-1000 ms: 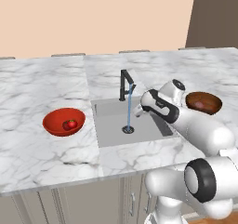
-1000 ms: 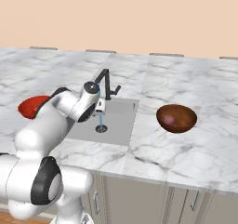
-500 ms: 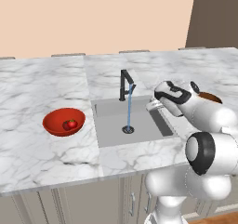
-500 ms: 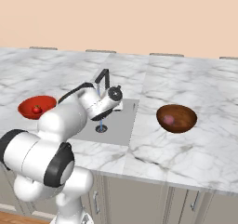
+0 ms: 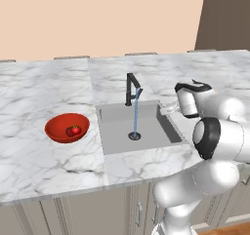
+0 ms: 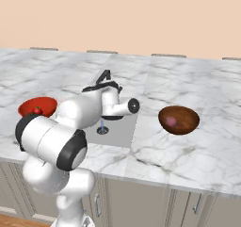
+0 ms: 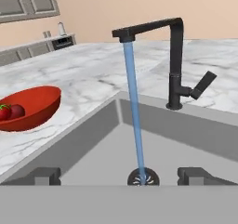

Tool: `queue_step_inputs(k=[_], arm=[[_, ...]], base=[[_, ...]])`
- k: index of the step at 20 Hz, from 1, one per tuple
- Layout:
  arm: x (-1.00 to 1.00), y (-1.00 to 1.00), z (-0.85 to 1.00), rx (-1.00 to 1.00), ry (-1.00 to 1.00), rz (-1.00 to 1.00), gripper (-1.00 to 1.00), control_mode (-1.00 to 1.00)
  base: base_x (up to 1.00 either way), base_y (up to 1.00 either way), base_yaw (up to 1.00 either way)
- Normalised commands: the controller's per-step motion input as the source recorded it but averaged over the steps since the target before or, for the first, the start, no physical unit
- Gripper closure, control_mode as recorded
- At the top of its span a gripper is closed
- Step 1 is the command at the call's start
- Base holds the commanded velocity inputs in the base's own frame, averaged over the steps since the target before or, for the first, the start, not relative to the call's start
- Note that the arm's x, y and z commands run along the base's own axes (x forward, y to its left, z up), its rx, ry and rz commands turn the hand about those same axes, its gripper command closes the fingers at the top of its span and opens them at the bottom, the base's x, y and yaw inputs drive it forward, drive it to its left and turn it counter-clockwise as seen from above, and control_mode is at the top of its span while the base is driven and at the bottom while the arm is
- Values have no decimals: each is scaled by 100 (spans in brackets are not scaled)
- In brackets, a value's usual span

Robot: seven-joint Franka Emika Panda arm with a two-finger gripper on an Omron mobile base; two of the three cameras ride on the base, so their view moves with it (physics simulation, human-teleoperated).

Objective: Pick the tomatos from the sink and place them in one bowl. Place the onion in the other bowl. Then turn off the sink faucet.

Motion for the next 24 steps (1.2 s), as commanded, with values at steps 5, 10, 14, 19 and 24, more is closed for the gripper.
queue_step_inputs(k=[5, 10, 14, 19, 24], arm=[[51, -15, 0, 3, -6, 10, -100, -100], [53, -16, 0, 1, -3, 10, -100, -100], [48, -12, 0, 0, -4, 9, -100, -100], [42, -2, -5, 0, -2, 10, -100, -100], [44, 0, -8, 2, -1, 15, -100, -100]], base=[[0, 0, 0], [0, 0, 0], [0, 0, 0], [0, 0, 0], [0, 0, 0]])
